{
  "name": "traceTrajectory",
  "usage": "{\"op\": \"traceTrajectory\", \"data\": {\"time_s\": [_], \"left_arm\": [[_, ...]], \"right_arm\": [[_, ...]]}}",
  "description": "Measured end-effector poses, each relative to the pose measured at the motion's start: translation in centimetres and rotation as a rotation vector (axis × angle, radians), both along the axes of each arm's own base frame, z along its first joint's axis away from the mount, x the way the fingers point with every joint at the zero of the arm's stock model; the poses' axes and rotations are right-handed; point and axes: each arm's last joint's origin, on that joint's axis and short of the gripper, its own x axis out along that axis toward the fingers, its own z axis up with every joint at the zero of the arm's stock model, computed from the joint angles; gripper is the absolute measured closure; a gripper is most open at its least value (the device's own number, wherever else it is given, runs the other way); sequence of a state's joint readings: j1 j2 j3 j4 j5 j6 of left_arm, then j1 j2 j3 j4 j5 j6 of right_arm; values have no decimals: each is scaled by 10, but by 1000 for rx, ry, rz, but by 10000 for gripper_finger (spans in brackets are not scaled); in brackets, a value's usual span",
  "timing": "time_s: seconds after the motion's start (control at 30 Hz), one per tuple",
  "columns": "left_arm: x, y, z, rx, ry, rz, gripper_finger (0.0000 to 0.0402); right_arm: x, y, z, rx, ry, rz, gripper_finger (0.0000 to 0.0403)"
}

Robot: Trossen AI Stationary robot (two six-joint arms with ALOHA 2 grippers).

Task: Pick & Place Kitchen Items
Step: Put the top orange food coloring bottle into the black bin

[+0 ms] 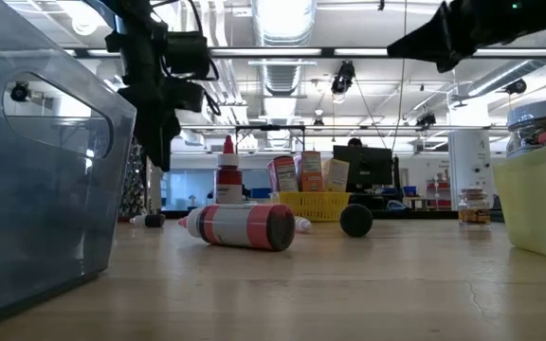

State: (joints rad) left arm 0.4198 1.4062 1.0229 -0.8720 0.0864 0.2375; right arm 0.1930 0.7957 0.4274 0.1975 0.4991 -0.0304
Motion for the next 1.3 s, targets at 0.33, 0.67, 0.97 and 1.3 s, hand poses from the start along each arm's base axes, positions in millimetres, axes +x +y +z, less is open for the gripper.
{"op": "traceTrajectory", "data": {"time_s": [0.33,0.67,0.97,1.3], "left_arm": [[11,28,-2,140,81,102,182],[29,92,-25,-34,45,349,190],[45,115,-46,-61,53,442,190],[44,123,-48,94,110,511,190]], "right_arm": [[18,-26,19,10,-40,-141,325],[40,-50,9,85,-28,-110,266],[41,-55,8,53,-20,-125,242],[40,-56,9,33,-18,-125,264]]}}
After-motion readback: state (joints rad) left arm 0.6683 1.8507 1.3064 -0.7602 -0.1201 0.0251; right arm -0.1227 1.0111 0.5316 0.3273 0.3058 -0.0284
